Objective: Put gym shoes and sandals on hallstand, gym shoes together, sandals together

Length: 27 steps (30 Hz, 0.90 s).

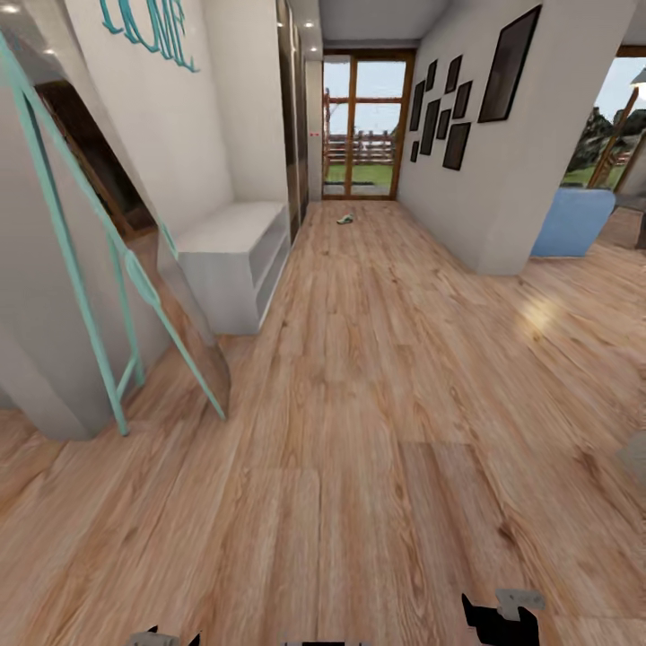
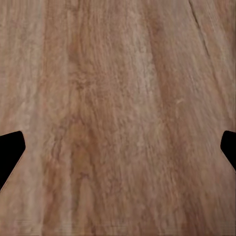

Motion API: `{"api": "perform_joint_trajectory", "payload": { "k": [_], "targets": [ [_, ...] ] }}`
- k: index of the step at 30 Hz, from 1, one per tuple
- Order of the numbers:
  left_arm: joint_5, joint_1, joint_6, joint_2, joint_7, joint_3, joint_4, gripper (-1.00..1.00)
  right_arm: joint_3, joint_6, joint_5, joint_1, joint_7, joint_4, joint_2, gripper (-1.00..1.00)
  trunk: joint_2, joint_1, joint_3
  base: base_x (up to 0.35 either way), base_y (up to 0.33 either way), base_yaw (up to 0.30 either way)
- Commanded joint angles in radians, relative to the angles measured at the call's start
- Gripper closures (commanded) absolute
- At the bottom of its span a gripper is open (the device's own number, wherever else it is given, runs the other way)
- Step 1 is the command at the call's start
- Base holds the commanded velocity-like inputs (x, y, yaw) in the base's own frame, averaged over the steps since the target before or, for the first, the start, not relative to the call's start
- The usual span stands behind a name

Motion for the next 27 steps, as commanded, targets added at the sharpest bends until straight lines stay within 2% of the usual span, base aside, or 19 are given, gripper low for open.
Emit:
{"api": "perform_joint_trajectory", "payload": {
  "k": [1,19,27],
  "targets": [
    [0.002,0.000,-0.001,-0.001,-0.008,0.005,0.001,-1.00,-0.001,-0.003,-0.010,-0.001,0.006,0.001,0.000,-1.00,0.000,0.000,-0.001,0.339,0.000,-0.246],
    [0.002,0.000,-0.001,0.000,-0.008,0.007,0.000,-1.00,-0.001,-0.003,-0.009,-0.001,0.007,0.001,0.001,-1.00,0.000,0.000,-0.001,0.339,0.000,-0.243],
    [0.004,0.000,-0.001,0.000,-0.008,0.009,-0.001,-1.00,-0.001,-0.003,-0.010,-0.001,0.007,0.001,0.001,-1.00,0.000,0.000,-0.001,0.339,0.000,-0.136]
  ]
}}
